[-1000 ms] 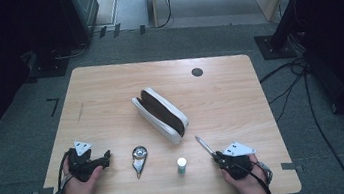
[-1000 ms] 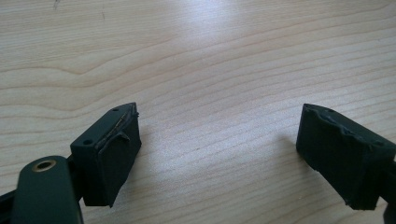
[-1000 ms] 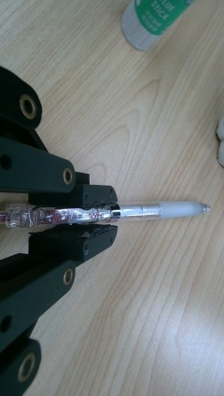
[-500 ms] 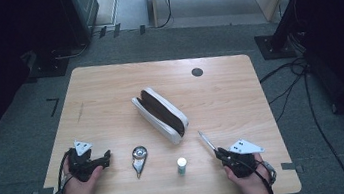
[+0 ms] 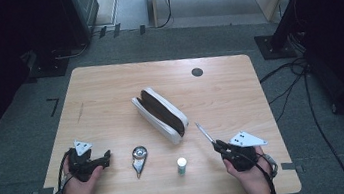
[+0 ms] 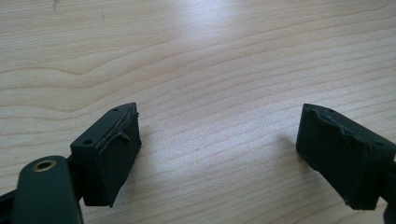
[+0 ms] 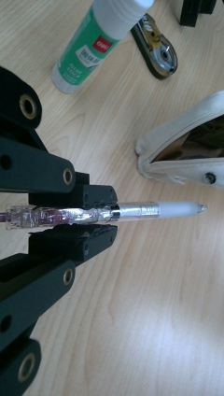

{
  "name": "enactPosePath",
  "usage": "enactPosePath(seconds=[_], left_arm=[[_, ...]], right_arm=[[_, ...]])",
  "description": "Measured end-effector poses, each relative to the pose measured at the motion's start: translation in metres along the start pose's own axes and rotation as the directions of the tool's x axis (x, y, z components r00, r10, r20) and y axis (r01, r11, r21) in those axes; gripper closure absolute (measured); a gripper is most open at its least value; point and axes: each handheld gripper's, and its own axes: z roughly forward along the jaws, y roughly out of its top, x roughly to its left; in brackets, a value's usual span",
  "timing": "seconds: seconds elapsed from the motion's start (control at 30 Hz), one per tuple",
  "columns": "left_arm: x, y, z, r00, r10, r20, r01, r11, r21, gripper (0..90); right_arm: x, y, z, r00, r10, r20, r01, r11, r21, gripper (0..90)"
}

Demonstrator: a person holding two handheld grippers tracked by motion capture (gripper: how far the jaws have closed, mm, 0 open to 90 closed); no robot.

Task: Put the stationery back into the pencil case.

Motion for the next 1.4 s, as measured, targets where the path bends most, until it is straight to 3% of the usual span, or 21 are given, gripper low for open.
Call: enactPosePath(seconds=[0.43,0.9,1.4], left_arm=[[0.000,0.000,0.000,1.0000,0.000,0.000,0.000,1.0000,0.000,13.9],[0.000,0.000,0.000,1.0000,0.001,0.001,-0.001,1.0000,0.000,13.9],[0.000,0.000,0.000,1.0000,0.001,0.000,-0.001,1.0000,0.000,13.9]], right_arm=[[0.004,0.028,-0.001,0.9997,-0.016,-0.016,0.016,0.999,-0.028,80.3],[0.020,0.059,0.003,0.9975,-0.050,-0.051,0.047,0.997,-0.059,80.3],[0.034,0.085,0.026,0.9926,-0.067,-0.101,0.061,0.996,-0.061,80.3]])
